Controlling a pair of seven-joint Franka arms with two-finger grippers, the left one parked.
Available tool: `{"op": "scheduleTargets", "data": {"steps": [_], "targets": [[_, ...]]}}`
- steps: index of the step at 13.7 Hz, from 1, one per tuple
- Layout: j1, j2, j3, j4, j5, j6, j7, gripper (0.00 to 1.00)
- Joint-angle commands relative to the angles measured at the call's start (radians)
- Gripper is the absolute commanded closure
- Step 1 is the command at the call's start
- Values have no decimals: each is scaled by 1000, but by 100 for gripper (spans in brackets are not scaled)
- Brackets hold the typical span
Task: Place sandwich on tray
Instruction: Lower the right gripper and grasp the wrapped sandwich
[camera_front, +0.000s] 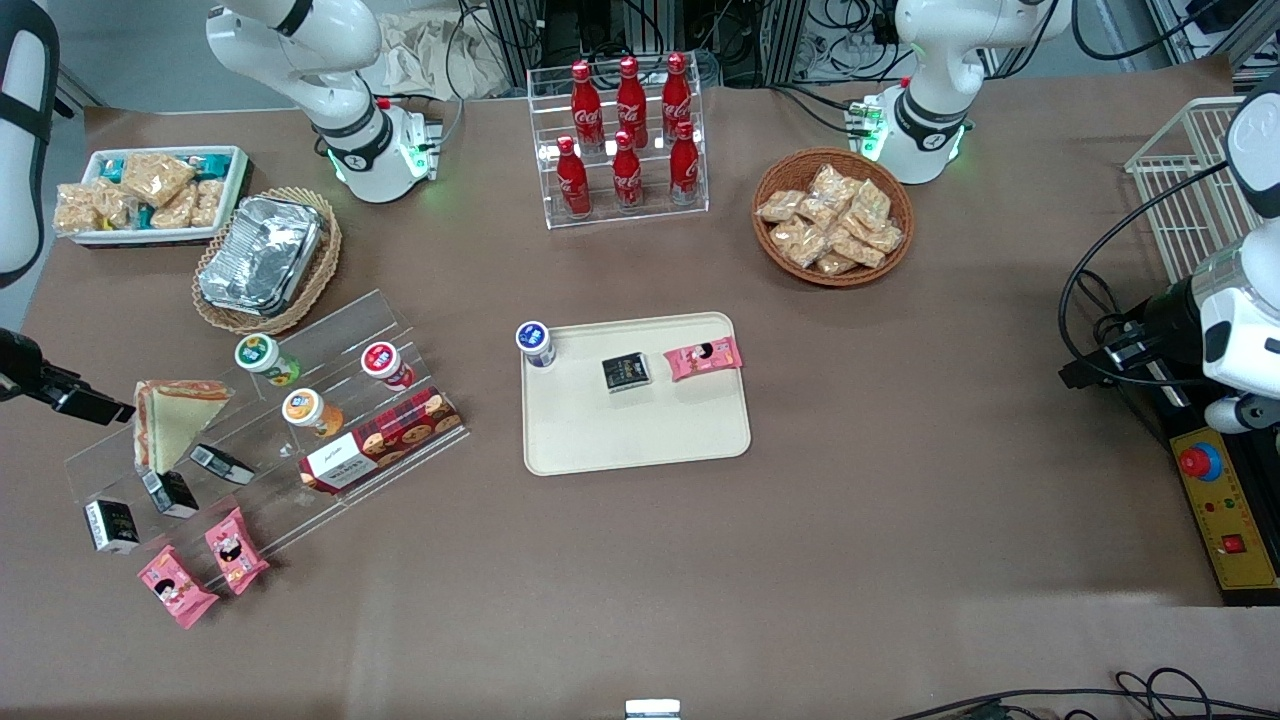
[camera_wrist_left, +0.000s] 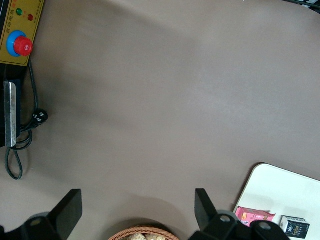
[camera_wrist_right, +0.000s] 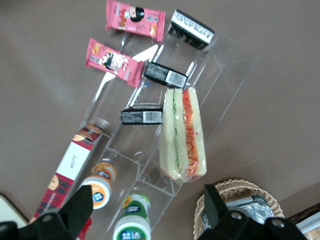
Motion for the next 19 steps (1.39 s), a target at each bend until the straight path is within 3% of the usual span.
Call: {"op": "scheduleTargets", "data": {"steps": [1, 10, 14, 19], "targets": [[-18, -24, -3, -95, 15, 75, -72, 1], [-63, 30, -3, -224, 21, 316, -132, 1], [-65, 85, -3, -229, 107, 359, -126, 1], [-77, 70, -3, -272, 108, 370, -146, 4]]}}
